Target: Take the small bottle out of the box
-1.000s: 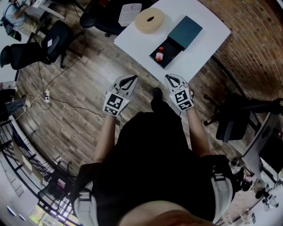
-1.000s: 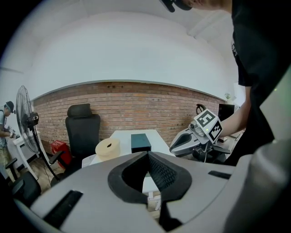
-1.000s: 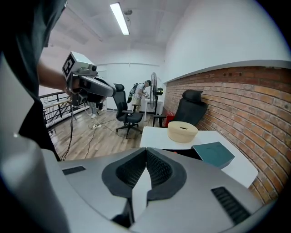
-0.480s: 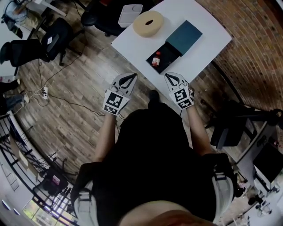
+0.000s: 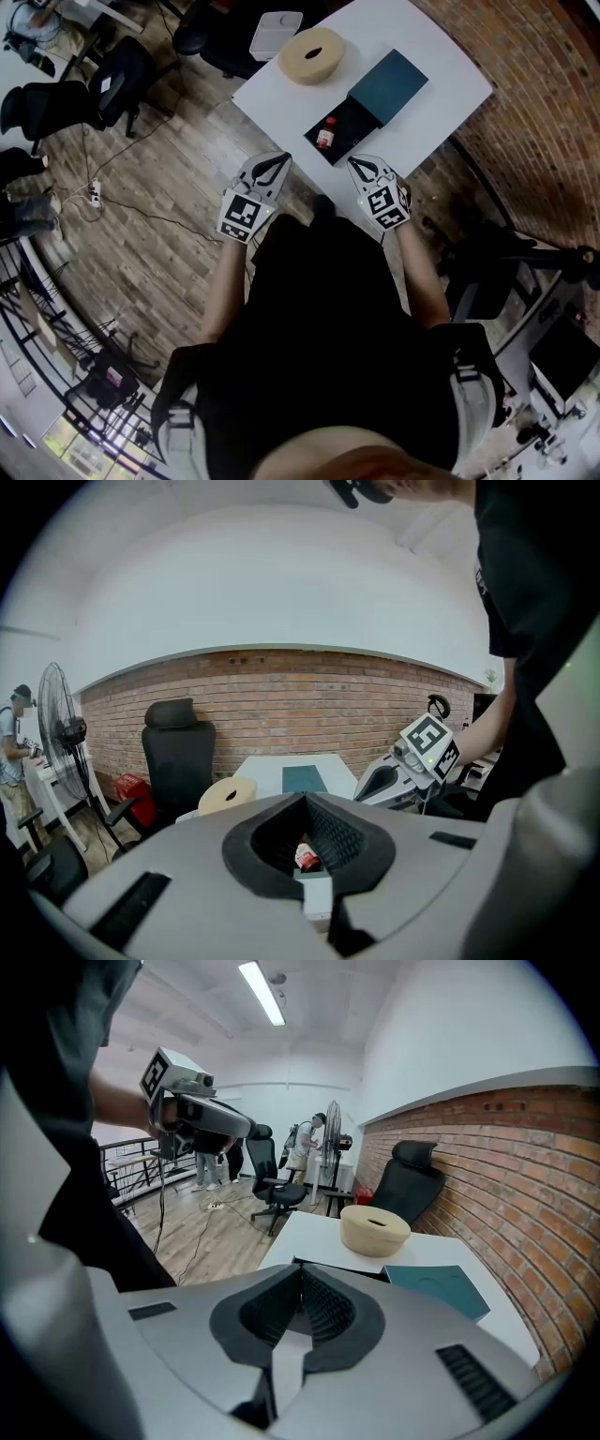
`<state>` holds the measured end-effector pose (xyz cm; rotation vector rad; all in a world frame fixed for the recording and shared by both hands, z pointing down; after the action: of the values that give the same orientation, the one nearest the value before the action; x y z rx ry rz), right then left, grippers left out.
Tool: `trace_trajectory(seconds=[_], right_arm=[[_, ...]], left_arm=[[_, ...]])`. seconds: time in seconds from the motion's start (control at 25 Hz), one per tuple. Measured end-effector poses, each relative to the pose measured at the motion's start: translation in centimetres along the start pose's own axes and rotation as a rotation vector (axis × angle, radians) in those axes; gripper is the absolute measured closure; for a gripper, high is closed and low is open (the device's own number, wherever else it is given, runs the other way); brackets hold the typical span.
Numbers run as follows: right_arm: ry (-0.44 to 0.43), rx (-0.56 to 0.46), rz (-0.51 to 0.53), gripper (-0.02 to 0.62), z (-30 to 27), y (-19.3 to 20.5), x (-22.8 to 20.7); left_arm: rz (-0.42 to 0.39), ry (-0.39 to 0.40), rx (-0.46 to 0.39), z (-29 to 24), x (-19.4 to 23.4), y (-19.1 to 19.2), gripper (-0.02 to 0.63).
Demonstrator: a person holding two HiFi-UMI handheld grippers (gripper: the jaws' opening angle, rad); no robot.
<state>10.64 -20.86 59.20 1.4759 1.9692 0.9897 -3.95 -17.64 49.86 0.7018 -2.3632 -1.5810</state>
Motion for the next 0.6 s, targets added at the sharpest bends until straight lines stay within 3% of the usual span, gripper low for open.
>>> trace_trajectory(seconds=[0.28, 0.6], right_arm=[[-0.047, -0.013, 0.044, 0.537, -0.4, -1.0, 0.2], [-0.080, -0.023, 0.047, 0.321, -1.2, -1.1, 0.3]], left_arm=[[0.022, -0.022, 0.023, 0.5, 0.3, 0.5, 0.586], [0.005, -0.023, 0.018, 0.2, 0.7, 0.0, 0.586]])
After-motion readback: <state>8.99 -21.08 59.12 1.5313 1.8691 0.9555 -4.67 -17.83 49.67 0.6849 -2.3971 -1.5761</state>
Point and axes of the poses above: the fingertips, and each gripper's own axes: z backward along the fingers, x to its left, y out of its underside, the point moved 2 cm from there along z, backward along the fingers, and after that the axes turned 7 degrees about -y, right-handed, at the moved point
